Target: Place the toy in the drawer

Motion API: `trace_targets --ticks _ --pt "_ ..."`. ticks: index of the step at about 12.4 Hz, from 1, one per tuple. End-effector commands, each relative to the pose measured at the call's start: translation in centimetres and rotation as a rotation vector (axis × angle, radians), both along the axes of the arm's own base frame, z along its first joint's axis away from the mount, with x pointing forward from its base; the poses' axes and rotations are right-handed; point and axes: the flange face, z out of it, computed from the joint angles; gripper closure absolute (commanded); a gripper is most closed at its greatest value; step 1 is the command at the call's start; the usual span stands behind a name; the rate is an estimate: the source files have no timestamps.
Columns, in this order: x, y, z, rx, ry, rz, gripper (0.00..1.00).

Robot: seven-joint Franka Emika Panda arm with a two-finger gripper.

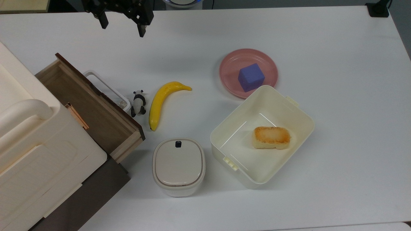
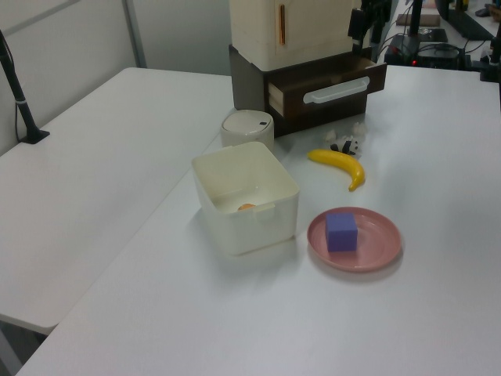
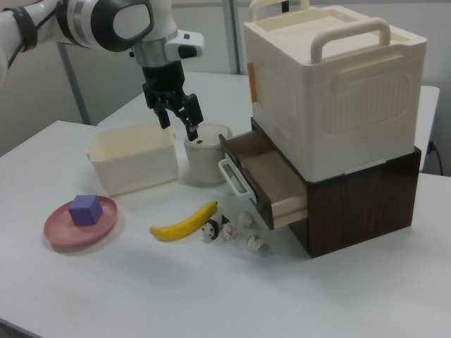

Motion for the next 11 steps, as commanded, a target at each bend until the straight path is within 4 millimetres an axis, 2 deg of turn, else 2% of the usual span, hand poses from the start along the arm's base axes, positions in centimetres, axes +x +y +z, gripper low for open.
trace_targets --ticks 1,11 --pt "-0.51 -0.71 0.21 -0.033 0.028 -0.014 0.0" --pt "-0.42 -0.27 -0.32 -0.023 0.041 -0.007 0.0"
